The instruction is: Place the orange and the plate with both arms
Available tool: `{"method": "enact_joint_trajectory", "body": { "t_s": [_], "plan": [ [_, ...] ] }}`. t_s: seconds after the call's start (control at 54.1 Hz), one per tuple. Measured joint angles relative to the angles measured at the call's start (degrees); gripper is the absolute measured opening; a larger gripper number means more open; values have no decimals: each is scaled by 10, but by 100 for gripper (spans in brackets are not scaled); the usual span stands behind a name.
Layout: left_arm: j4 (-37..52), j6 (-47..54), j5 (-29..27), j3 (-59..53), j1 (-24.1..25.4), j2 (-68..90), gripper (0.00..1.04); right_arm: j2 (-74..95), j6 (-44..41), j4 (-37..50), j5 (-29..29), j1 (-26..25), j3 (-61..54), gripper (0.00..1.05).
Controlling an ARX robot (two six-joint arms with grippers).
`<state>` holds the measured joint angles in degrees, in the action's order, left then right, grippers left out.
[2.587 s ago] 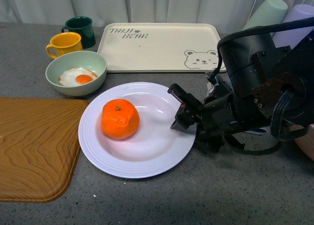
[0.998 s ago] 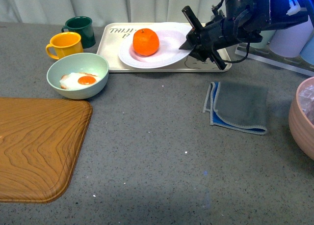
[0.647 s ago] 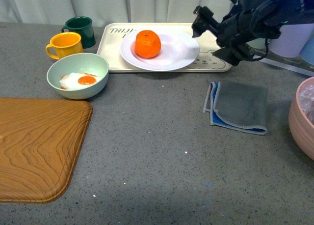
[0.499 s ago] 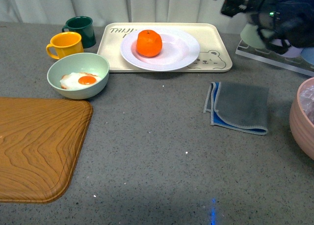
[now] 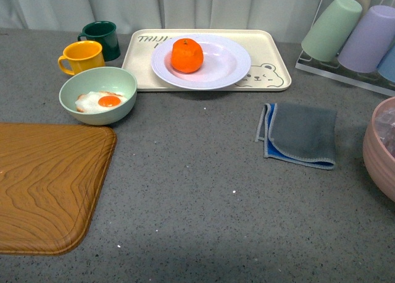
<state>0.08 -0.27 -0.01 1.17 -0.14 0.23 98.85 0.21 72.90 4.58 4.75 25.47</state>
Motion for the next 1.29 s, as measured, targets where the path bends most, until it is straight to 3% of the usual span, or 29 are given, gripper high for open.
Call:
{"method": "enact_joint_trajectory", "body": {
  "t_s": [0.148,0.222,0.517,1.293],
  "plan": [
    [0,0,0,0,0,0,98,-94,0,-10,-10,-14,-89,1],
    [0,0,0,0,0,0,98,-164,0,-64,-42,-33,-113,1],
    [0,0,0,0,0,0,98,-305,0,-127,-43,-47,-185,1],
    [0,0,0,0,0,0,98,-614,0,-365,-45,-47,-250,1]
  ]
}}
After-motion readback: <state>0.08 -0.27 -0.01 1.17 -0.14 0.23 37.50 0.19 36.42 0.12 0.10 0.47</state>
